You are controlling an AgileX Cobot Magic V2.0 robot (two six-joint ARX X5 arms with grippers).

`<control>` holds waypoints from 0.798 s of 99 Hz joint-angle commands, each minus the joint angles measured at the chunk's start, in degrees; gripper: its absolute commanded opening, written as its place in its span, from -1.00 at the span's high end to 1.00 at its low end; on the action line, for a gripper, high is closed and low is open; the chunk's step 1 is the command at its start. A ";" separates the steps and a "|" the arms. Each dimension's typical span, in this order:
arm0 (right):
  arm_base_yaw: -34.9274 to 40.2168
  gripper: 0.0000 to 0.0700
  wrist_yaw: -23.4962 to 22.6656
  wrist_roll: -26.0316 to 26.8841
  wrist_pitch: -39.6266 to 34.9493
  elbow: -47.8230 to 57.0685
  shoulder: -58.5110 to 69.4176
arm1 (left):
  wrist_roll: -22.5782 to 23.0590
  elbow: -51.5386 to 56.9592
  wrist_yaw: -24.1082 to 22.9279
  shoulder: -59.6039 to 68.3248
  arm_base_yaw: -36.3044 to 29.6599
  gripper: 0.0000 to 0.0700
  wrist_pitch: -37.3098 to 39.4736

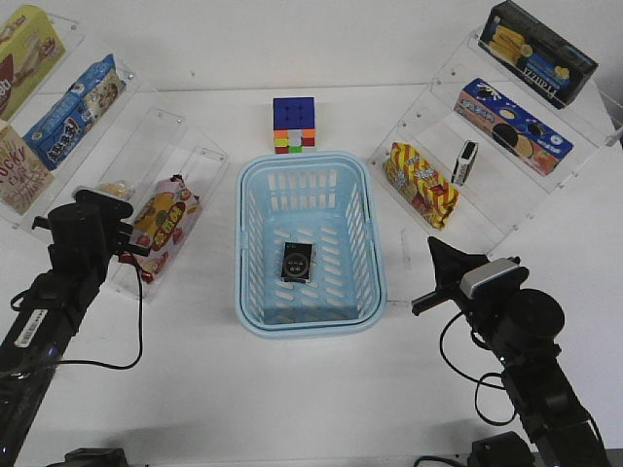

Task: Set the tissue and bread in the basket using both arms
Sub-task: 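Lower the bread bun into the basket and open the left gripper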

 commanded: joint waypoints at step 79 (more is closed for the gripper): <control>0.09 1.00 0.44 0.61 0.57 0.90 0.09 | -23.06 7.78 37.35 -2.01 -27.28 -0.49 5.51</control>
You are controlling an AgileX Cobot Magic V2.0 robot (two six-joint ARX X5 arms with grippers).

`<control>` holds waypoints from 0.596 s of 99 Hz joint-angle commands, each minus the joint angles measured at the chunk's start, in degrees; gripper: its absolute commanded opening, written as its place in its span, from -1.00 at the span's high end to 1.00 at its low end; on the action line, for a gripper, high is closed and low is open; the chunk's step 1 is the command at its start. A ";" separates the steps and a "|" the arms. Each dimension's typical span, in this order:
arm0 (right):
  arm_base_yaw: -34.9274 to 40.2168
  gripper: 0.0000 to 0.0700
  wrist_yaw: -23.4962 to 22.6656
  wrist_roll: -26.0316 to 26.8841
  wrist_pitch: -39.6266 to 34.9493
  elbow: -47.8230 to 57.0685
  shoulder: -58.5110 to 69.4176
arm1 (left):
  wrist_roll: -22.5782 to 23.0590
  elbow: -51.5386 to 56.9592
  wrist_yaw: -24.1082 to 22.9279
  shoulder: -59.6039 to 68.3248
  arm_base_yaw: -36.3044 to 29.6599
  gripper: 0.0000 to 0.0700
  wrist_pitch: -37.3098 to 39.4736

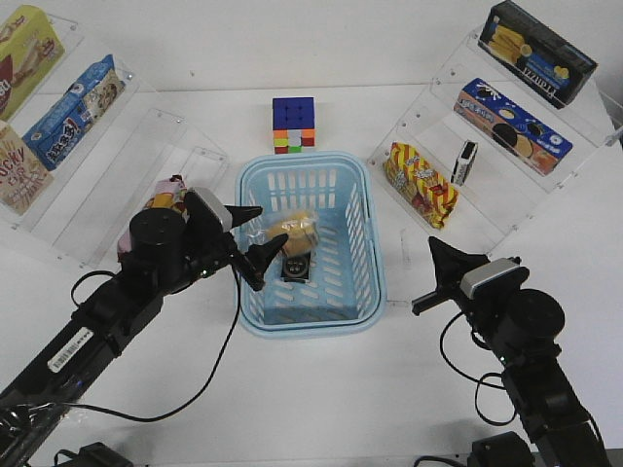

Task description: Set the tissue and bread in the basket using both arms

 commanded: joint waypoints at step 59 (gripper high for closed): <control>0.11 1.00 2.23 0.57 0.50 0.90 -0.02 | -4.00 -4.31 -25.94 -20.87 9.44 1.00 -19.15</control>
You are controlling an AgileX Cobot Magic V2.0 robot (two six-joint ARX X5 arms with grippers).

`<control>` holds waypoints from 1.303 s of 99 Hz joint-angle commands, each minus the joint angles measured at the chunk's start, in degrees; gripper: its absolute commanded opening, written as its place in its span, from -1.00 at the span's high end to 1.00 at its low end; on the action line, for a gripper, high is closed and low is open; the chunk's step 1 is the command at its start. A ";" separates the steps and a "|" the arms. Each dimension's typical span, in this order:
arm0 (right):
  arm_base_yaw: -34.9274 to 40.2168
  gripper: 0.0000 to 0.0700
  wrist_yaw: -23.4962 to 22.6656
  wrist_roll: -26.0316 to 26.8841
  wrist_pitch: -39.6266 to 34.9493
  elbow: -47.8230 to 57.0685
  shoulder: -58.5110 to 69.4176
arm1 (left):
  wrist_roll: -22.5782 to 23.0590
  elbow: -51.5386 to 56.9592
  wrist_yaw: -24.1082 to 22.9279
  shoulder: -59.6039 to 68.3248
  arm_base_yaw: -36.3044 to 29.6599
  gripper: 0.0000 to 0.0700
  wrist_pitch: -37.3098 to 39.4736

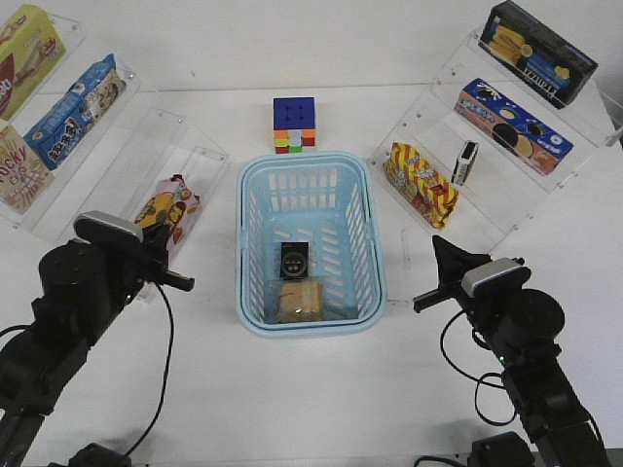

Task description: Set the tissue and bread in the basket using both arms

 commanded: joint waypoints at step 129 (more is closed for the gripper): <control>0.11 1.00 0.20 0.55 1.03 0.90 0.02 | -5.99 -56.46 2.25 -46.03 18.91 1.00 34.36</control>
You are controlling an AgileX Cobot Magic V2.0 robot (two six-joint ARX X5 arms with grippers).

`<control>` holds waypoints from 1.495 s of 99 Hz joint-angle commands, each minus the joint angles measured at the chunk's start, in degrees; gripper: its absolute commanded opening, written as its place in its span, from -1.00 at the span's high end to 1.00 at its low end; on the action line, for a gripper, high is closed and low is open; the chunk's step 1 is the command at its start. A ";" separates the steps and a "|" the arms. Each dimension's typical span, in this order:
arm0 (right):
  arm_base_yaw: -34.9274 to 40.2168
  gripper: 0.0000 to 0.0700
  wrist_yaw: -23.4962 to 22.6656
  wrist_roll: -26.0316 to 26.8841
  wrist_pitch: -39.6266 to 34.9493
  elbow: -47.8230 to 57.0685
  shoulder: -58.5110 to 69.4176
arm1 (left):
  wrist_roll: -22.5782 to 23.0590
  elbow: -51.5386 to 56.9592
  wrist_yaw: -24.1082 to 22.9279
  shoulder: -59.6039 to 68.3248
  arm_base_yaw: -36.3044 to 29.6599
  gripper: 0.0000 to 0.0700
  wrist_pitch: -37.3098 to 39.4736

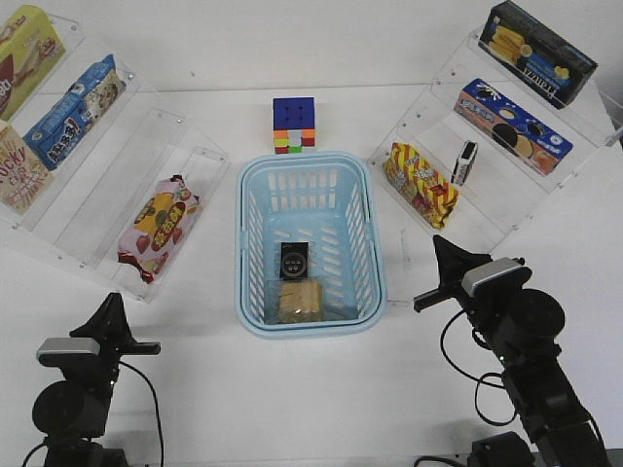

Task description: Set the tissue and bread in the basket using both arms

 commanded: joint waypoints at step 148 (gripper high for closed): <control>-0.52 1.00 9.99 -12.44 4.74 -12.44 -11.56 | -1.84 -7.91 2.69 -10.12 3.89 1.00 -6.84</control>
